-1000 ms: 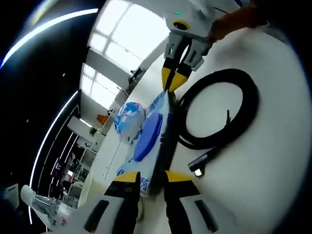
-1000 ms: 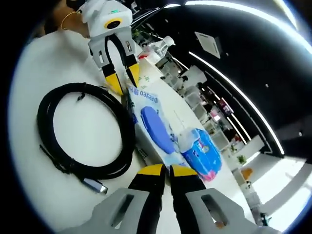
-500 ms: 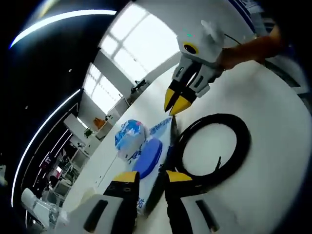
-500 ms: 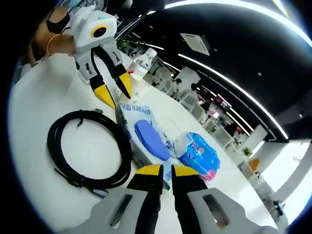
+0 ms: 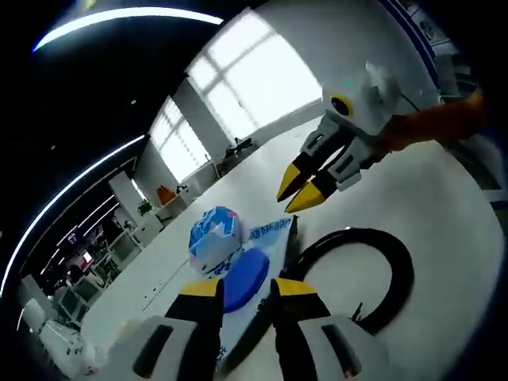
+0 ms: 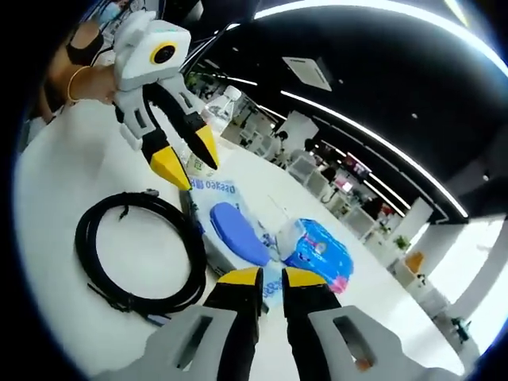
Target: Arrange the tabletop items into an orderly group along one side of the table until the central work area is clear of visible clutter.
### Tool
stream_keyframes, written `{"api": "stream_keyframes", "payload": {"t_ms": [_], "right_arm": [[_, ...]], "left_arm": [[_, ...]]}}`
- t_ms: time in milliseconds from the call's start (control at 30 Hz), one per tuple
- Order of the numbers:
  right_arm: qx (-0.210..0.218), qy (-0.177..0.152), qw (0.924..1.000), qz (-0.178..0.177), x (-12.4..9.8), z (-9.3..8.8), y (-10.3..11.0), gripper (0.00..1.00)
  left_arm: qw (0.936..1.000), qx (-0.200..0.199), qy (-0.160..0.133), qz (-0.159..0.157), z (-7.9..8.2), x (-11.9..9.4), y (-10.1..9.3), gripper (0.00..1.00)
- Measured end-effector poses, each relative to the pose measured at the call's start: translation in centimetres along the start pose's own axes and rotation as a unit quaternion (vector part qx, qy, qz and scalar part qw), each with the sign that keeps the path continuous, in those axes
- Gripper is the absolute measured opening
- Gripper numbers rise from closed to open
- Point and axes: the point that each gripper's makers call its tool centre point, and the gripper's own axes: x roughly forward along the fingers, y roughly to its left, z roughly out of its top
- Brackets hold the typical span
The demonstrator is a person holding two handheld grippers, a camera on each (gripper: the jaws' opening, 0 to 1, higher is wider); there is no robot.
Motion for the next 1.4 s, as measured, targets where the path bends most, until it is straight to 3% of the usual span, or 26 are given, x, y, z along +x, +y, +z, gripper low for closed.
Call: {"api": "stream_keyframes", "payload": {"t_ms": [200,400,433,600,700,867,967,1400], "right_arm": [[-0.003,0.003,1.0,0.009,0.2,-0.2,-0.1,0.1],[0.009,0.004,0.9999,-0.009,0.2,-0.3,-1.2,0.11],[0.008,0.006,0.9998,-0.016,0.1,-0.3,-1.6,0.11],[0.024,0.009,0.9995,-0.021,0.2,-0.4,-2.1,0.11],[-0.014,0.035,0.9983,-0.045,0.3,-1.0,-2.9,0.11],[0.0,0.033,0.9984,-0.046,0.9,-0.8,-3.0,0.11],[0.012,0.031,0.998,-0.054,0.9,-0.9,-3.4,0.11],[0.037,0.025,0.994,-0.099,0.8,-1.6,-6.3,0.11]], "left_arm": [[0.9983,-0.056,-0.013,0.0,0.7,1.3,0.5,0.25],[0.9969,-0.077,-0.015,0.001,0.9,2.5,1.1,0.24],[0.9984,-0.054,0.0,0.018,0.4,2.7,1.8,0.24],[0.9961,-0.085,0.0,0.024,0.2,3.7,2.3,0.24],[0.9942,-0.092,0.0,0.056,0.1,4.1,3.0,0.25],[0.988,-0.144,-0.007,0.056,0.3,5.6,3.0,0.26],[0.9888,-0.141,-0.003,0.049,0.3,6.3,2.7,0.25],[0.9805,-0.193,0.002,0.036,-0.3,8.5,1.9,0.23]]}}
